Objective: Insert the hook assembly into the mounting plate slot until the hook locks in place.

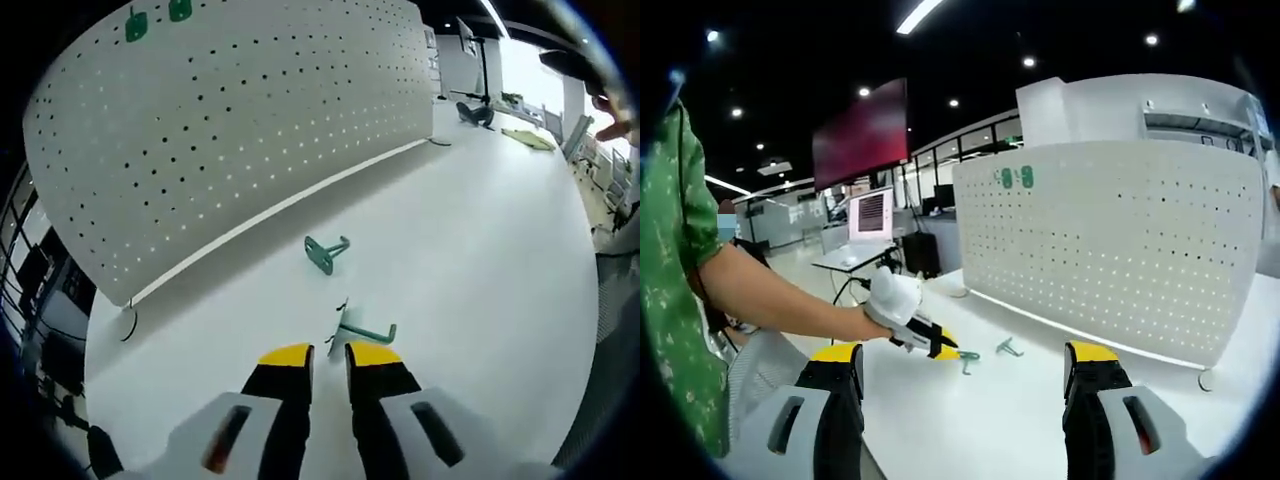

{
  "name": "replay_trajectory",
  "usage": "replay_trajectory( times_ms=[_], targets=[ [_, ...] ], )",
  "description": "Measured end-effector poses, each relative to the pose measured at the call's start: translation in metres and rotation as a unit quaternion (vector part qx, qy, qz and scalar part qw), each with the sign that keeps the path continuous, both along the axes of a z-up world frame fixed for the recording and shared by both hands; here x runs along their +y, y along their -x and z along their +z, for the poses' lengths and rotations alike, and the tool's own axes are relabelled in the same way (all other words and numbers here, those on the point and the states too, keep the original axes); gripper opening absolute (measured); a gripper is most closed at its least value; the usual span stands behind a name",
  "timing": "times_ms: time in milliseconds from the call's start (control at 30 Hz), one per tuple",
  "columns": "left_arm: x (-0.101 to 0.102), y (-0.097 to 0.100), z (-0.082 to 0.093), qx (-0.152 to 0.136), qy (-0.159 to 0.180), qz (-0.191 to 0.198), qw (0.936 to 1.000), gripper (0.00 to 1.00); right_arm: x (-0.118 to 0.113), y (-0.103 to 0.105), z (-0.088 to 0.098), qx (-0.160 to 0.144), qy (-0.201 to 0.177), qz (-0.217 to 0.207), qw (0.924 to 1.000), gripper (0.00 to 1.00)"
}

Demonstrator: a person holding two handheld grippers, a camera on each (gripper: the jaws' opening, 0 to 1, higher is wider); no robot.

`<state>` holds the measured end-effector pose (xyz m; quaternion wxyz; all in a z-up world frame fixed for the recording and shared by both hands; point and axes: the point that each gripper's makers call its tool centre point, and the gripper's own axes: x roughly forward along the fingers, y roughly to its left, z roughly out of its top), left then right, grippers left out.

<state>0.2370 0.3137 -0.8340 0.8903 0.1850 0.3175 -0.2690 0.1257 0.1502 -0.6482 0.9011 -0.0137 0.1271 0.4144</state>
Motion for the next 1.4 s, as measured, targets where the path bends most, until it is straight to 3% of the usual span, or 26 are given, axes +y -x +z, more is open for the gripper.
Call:
replay_trajectory(
  times_ms=[1000,1400],
  targets=[
    [-0.0049,-0.0032,-0.0066,0.007,-0.004,-0.007,0.9999,0.04,-0.0038,-0.0042,-0.0018,0.005,-0.001,-0.007,1.0000,0.84],
    [-0.0047,-0.0045,-0.0057,0.007,0.013,0.006,0.9999,0.02,-0.0011,-0.0060,-0.0004,0.004,-0.001,-0.006,1.0000,0.84]
  ],
)
